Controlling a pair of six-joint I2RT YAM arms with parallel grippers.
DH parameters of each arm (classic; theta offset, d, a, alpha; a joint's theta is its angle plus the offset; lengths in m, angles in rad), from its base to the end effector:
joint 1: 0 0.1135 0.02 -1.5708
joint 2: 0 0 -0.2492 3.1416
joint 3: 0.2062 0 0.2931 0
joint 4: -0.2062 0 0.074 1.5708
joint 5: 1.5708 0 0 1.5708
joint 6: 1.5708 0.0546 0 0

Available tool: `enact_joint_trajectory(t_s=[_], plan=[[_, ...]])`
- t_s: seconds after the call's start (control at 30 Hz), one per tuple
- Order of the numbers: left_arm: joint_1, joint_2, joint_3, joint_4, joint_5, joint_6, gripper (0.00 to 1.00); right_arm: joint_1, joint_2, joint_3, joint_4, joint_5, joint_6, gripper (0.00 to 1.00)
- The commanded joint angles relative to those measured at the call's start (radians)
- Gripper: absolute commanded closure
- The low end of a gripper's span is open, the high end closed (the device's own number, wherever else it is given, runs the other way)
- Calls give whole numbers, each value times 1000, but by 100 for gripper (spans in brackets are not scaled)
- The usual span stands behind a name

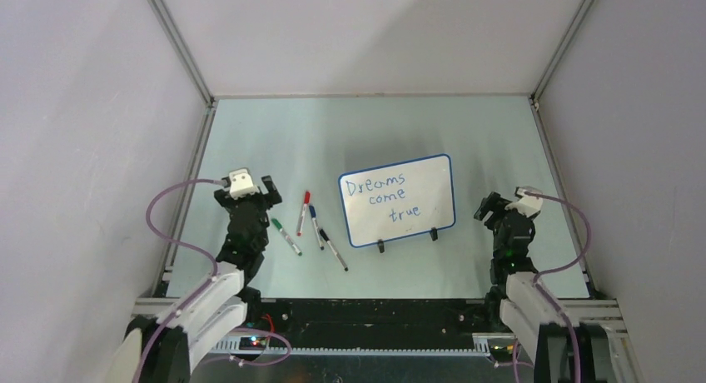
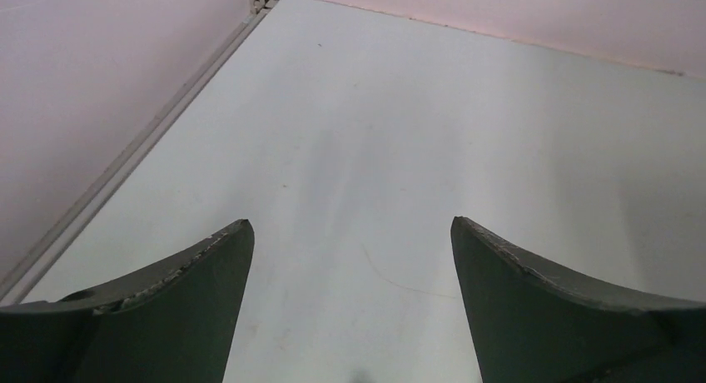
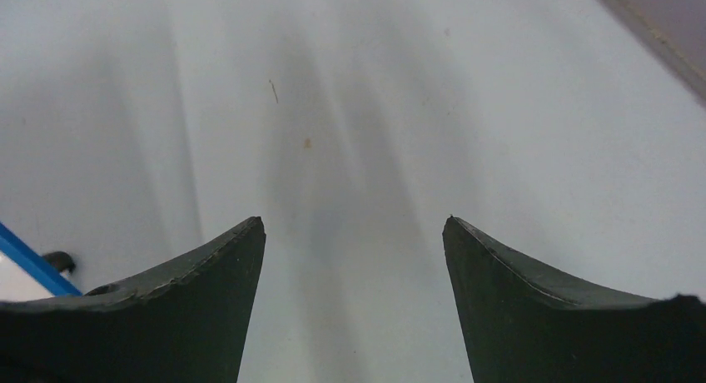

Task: Write a sentence on the whiteboard
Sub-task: Reset both arms

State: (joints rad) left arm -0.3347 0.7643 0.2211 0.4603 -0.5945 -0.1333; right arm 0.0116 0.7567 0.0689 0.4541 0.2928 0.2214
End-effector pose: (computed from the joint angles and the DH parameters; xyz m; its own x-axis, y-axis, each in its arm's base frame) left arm 0.2325 -0.0485 0.1792 -0.0436 -0.1014 -0.9939 -0.2632 0.9609 -0.0865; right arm 0.2216 -0.0132 0.1196 -0.1667 0.2083 -0.9637 0.3139 0.9378 0.1484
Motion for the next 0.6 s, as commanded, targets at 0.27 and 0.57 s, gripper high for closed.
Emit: enact_joint_trajectory(t_s=[0.27, 0.57], plan=[[180, 313, -8, 383, 215, 85, 6, -17, 605, 68, 756, -221, -173, 14], [182, 220, -122, 491, 113, 47, 1, -14, 602, 172, 540, -178, -157, 1]])
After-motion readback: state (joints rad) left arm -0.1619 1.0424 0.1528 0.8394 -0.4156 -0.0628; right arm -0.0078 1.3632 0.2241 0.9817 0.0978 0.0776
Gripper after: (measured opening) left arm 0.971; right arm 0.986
